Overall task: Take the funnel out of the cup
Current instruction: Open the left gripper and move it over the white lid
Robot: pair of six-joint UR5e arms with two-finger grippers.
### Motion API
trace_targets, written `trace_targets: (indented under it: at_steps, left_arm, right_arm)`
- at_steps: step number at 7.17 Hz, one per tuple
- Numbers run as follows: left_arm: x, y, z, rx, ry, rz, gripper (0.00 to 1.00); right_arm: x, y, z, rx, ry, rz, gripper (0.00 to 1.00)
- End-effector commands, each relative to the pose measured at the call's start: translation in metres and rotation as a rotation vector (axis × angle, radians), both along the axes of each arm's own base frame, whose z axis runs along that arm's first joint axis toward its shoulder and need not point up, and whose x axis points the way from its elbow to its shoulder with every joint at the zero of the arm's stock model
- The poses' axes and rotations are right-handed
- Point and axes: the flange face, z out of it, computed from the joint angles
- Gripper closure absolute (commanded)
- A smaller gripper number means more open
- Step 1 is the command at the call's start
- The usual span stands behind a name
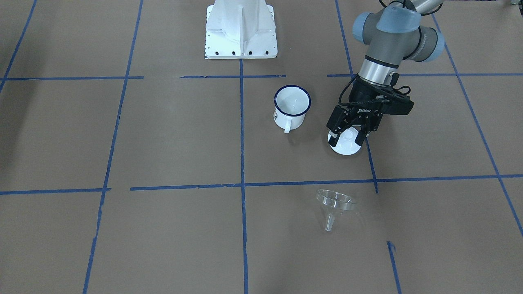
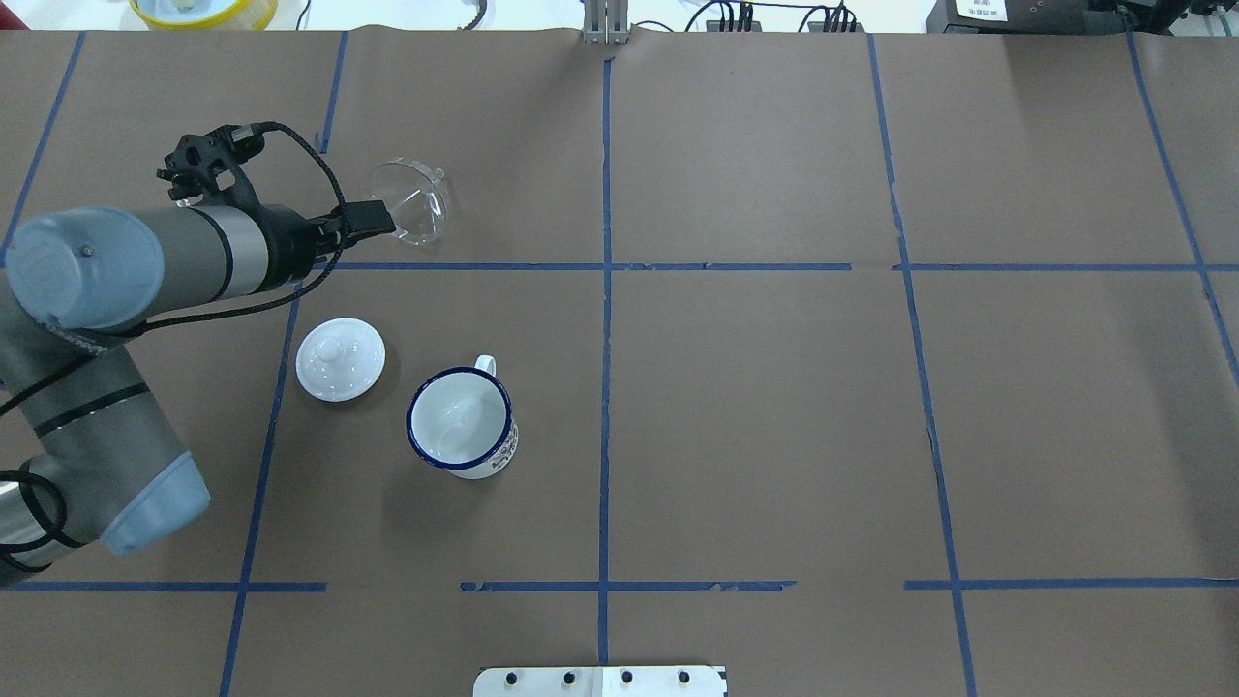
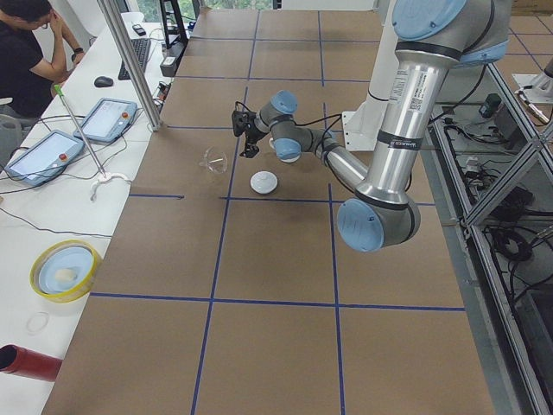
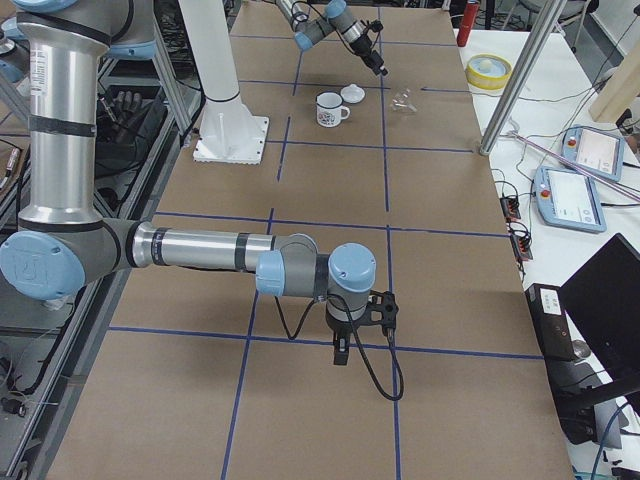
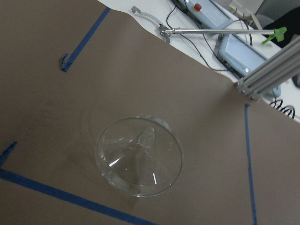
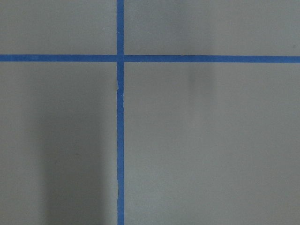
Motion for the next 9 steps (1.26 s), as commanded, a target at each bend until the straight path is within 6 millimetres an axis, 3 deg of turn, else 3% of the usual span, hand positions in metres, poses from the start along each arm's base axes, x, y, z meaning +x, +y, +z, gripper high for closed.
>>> trace_targets:
  at_steps: [1,3,5,9]
  left_arm:
    - [-0.013,-0.004,0.007,0.023,-0.141,0.196,0.00]
    - [-0.001,-0.002,0.028,0.035,-0.228,0.324,0.00]
    - [0.010,-0.008,0.048,0.000,-0.257,0.337,0.00]
    - [0.032,0.000,0.065,-0.029,-0.270,0.369,0.03]
  right_arm:
    - [0.000,0.000,0.000,0.000,0.000,0.000,0.00]
    - [0.000,0.000,0.000,0.000,0.000,0.000,0.00]
    - [0.000,0.000,0.000,0.000,0.000,0.000,0.00]
    - [0.000,0.000,0.000,0.000,0.000,0.000,0.00]
